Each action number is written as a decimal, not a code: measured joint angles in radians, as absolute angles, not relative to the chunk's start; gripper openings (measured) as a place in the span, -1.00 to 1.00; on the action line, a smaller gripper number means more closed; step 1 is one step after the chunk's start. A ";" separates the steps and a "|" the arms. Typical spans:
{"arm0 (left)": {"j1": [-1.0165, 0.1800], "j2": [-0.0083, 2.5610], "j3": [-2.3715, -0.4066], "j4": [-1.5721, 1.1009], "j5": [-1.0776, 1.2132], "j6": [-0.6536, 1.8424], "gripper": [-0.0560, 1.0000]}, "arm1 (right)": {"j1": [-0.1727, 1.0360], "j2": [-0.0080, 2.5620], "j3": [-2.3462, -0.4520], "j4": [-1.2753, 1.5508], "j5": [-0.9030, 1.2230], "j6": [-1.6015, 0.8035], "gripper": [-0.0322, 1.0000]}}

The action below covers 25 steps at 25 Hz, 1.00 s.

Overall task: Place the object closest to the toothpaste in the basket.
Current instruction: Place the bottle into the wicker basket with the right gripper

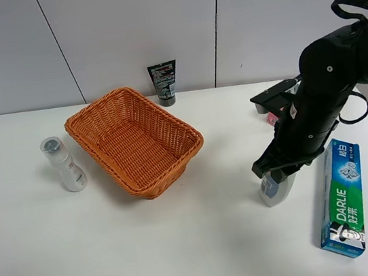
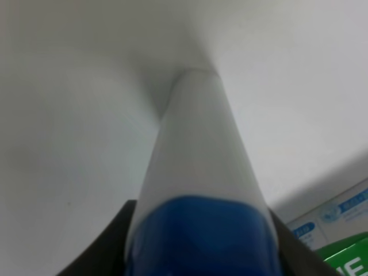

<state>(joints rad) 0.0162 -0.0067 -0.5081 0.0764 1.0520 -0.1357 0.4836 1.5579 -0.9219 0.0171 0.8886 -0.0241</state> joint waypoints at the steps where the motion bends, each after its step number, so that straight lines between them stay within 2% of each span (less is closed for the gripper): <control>1: 0.016 -0.007 -0.508 0.076 1.052 -0.136 0.99 | 0.484 1.543 -0.922 0.017 0.878 -0.029 -0.22; 5: 0.016 -0.007 -0.508 0.076 1.052 -0.136 0.99 | 0.484 1.480 -0.979 0.015 0.857 -0.042 -0.22; 8: 0.016 -0.007 -0.508 0.076 1.052 -0.136 0.99 | 0.484 1.464 -1.107 0.035 0.820 -0.042 -0.22; 14: 0.016 -0.007 -0.508 0.076 1.052 -0.136 0.99 | 0.546 1.494 -1.303 0.124 0.628 -0.086 -0.22; 20: 0.016 -0.007 -0.508 0.076 1.052 -0.136 0.99 | 0.657 1.703 -1.389 0.194 0.550 -0.125 -0.22; 25: 0.016 -0.007 -0.508 0.076 1.052 -0.136 0.99 | 0.687 1.878 -1.397 0.208 0.533 -0.130 -0.22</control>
<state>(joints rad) 0.0162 -0.0067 -0.5081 0.0764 1.0520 -0.1357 0.6871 1.8783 -1.3972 0.2080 0.5328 -0.1303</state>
